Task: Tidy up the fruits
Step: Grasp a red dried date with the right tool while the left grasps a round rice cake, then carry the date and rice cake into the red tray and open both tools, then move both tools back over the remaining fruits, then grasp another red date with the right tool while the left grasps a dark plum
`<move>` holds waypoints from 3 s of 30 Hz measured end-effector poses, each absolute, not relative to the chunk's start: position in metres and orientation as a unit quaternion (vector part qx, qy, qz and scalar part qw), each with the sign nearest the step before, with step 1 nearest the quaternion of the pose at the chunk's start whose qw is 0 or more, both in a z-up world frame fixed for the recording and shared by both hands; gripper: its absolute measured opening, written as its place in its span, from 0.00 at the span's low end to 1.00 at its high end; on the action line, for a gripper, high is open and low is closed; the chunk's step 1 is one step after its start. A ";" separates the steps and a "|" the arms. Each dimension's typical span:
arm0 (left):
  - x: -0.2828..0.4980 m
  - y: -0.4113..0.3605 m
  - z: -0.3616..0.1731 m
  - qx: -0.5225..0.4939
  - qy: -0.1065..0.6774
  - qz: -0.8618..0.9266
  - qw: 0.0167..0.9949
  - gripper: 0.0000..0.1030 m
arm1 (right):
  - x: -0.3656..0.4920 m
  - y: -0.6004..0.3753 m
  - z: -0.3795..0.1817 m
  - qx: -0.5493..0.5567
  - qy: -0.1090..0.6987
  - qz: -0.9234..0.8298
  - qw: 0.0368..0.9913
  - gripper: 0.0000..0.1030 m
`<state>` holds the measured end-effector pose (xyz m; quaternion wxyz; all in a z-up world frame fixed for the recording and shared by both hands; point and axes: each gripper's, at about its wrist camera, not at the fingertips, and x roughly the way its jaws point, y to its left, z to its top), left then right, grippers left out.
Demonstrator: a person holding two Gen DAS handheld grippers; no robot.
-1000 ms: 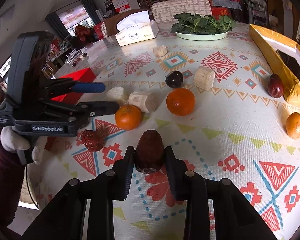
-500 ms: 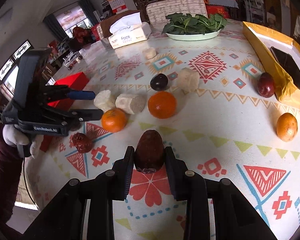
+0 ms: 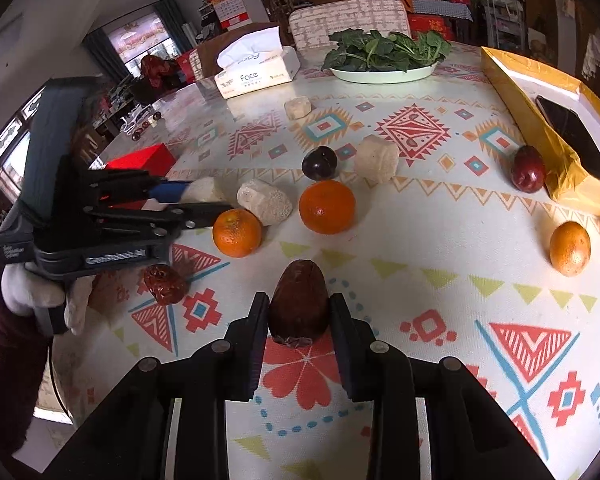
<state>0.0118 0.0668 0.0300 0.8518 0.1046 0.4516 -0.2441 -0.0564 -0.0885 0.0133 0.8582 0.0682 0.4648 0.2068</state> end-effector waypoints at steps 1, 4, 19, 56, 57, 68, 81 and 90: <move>0.008 0.077 0.037 0.083 0.445 -0.238 0.859 0.34 | -0.058 -0.089 0.014 0.070 0.464 0.205 0.859 0.32; -0.004 0.110 0.055 0.024 0.429 -0.218 0.876 0.34 | -0.065 -0.087 0.025 0.079 0.455 0.205 0.863 0.32; -0.088 0.349 0.071 -0.151 0.386 0.006 0.910 0.34 | -0.057 0.069 0.092 0.061 0.428 0.342 0.834 0.32; -0.134 0.330 0.116 -0.175 0.297 -0.021 0.938 0.69 | -0.033 0.121 0.104 0.071 0.375 0.321 0.867 0.61; -0.134 0.321 0.118 -0.171 0.296 -0.029 0.939 0.69 | -0.036 0.102 0.105 0.088 0.367 0.317 0.870 0.64; -0.124 0.225 0.101 -0.136 0.339 -0.098 0.926 0.69 | -0.067 -0.018 0.055 0.078 0.440 0.227 0.865 0.64; -0.110 0.204 0.080 -0.110 0.376 -0.076 0.917 0.69 | -0.049 0.025 0.010 -0.014 0.450 0.283 0.847 0.49; -0.080 0.169 0.055 -0.065 0.412 -0.109 0.902 0.69 | -0.058 0.028 0.009 -0.024 0.448 0.289 0.846 0.28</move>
